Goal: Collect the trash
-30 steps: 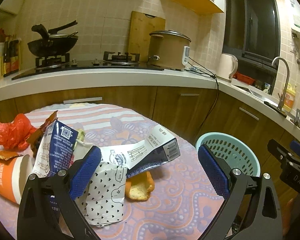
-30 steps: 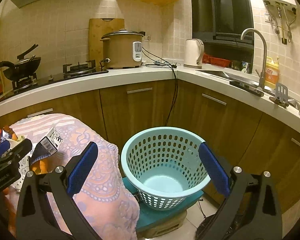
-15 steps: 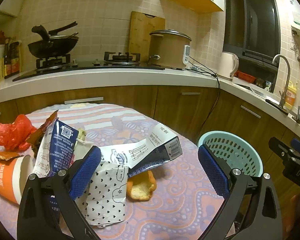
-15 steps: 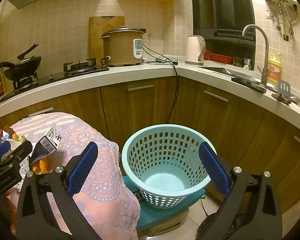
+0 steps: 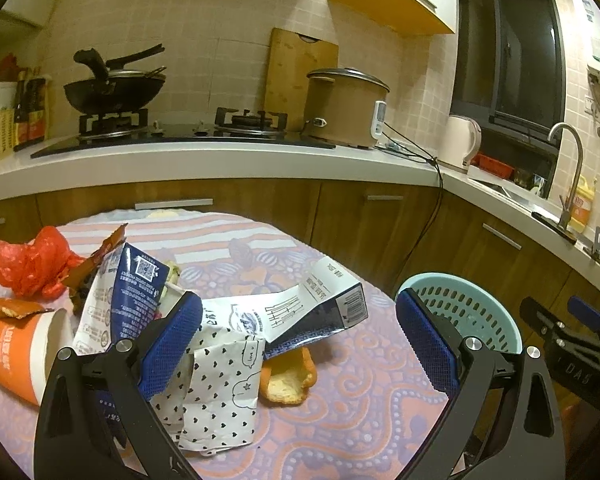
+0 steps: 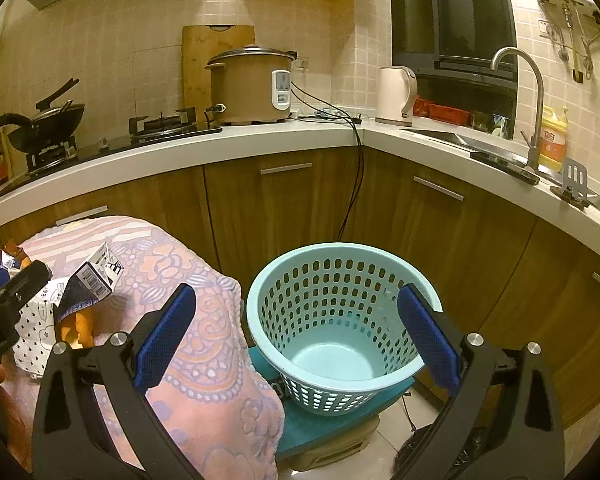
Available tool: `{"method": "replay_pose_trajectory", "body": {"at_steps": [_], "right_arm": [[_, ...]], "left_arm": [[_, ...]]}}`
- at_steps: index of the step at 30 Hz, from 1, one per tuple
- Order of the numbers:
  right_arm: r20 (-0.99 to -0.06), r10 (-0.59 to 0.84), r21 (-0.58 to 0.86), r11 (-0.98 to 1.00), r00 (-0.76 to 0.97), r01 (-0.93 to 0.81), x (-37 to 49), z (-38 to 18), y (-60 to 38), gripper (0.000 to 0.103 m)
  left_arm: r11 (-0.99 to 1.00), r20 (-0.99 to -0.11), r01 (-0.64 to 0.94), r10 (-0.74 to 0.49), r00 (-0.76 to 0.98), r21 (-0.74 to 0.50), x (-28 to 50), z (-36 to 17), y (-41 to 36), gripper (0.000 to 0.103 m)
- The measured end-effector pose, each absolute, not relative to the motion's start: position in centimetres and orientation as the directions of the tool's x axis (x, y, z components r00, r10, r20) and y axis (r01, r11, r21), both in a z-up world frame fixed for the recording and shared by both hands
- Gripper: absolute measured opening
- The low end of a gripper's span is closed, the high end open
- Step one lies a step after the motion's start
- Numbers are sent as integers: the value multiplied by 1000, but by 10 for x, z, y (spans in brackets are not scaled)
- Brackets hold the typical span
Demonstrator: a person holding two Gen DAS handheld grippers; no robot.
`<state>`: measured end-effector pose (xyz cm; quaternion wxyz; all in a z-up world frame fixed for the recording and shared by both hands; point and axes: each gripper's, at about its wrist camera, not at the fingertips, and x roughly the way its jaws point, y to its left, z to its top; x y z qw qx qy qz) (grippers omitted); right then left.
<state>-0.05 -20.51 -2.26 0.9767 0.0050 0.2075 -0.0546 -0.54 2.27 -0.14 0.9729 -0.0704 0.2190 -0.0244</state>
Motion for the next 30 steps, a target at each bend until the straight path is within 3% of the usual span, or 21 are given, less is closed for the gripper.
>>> {"method": "replay_pose_trajectory", "body": {"at_steps": [13,23,30], "right_arm": [[-411,-54,-10,998,910,54,-3,-26,-197,92],[-413,51,-7,998,909,-59,0,-27,-175,88],[-403,141,-9,987,904,-157,6,-18,-149,69]], "left_arm": [[987,-415,-7,-61,908,-161,-13,4,29,94],[973,-461,-137,36,887,-187,-37,12,80,94],[962,-494,-207,93,864,-180,-41,18,110,94]]}}
